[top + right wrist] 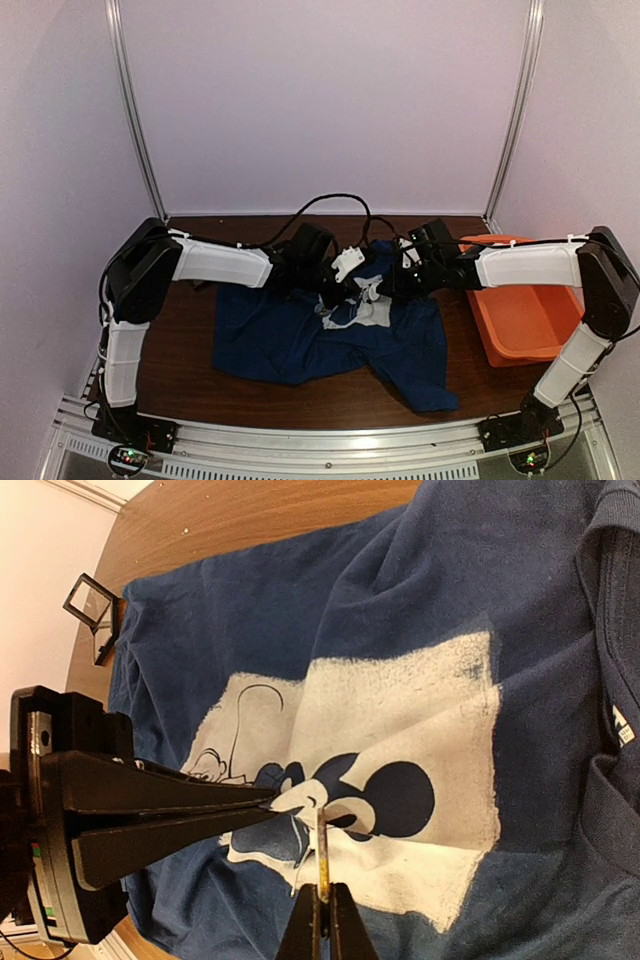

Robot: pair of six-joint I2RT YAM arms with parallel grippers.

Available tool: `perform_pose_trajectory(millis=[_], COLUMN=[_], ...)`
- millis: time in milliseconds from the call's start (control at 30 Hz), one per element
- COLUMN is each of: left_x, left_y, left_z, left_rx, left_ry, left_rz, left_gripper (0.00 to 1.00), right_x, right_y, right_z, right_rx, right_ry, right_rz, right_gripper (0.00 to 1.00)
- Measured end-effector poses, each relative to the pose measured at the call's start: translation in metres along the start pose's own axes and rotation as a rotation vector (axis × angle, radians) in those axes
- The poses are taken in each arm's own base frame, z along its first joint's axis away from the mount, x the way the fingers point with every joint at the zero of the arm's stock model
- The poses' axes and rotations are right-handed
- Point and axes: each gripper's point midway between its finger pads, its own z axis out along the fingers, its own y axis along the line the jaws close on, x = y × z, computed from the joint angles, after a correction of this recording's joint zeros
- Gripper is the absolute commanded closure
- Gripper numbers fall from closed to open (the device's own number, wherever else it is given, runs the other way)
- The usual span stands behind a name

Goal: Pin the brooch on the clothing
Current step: Cross the brooch on the flattened clothing.

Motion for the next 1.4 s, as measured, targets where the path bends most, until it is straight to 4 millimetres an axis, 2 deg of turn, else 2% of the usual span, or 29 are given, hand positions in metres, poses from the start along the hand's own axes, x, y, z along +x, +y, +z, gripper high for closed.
perform_pose_trajectory(millis=[1400], left_x=[-0.0026], left_y=[0.0006], left_z=[-0.0014], left_rx=[-0.004], left_ry=[-0.012], left_rz=[0.001], left_gripper=[1.0], right_x=[0.0004], right_y=[0.0008], right_z=[0.0052], right_rx=[-0.006], right_ry=[0.013], right_rz=[0.003], right_gripper=[1.0])
